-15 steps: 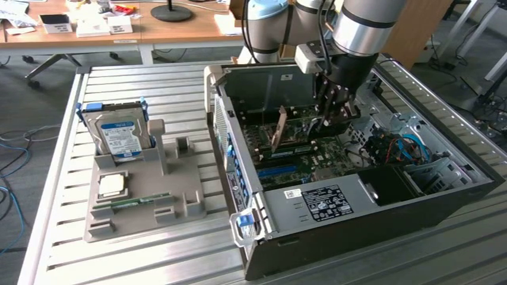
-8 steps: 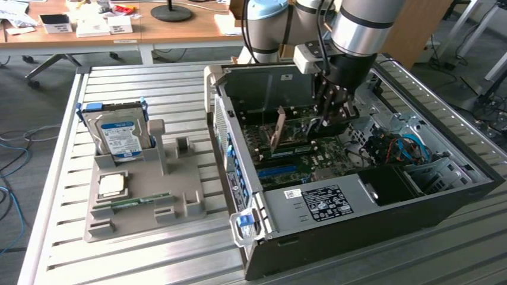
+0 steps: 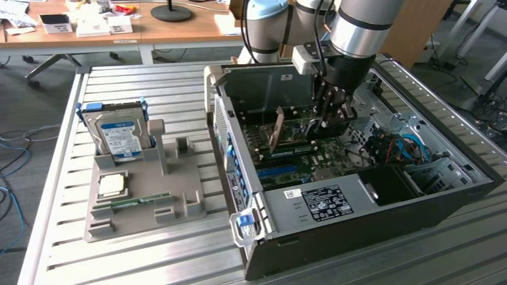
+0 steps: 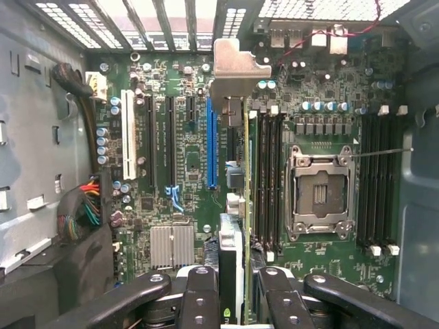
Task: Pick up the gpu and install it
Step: 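Insert the gpu into the slot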
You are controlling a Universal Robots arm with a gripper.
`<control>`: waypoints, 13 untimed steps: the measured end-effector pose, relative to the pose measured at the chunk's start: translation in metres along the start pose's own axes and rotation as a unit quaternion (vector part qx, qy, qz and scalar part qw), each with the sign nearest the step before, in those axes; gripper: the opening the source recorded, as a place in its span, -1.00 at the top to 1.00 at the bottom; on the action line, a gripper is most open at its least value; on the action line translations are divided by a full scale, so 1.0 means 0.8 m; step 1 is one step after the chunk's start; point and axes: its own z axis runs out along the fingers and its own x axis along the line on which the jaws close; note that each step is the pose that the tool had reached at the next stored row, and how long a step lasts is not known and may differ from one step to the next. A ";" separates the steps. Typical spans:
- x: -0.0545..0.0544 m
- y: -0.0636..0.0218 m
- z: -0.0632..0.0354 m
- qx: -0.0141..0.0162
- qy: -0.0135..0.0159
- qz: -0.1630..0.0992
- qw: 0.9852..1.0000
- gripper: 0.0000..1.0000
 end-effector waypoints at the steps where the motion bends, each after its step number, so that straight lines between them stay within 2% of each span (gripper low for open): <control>1: 0.000 0.000 0.000 0.000 0.000 0.000 1.000 0.47; 13: 0.000 0.001 0.005 0.000 0.000 0.001 1.000 0.47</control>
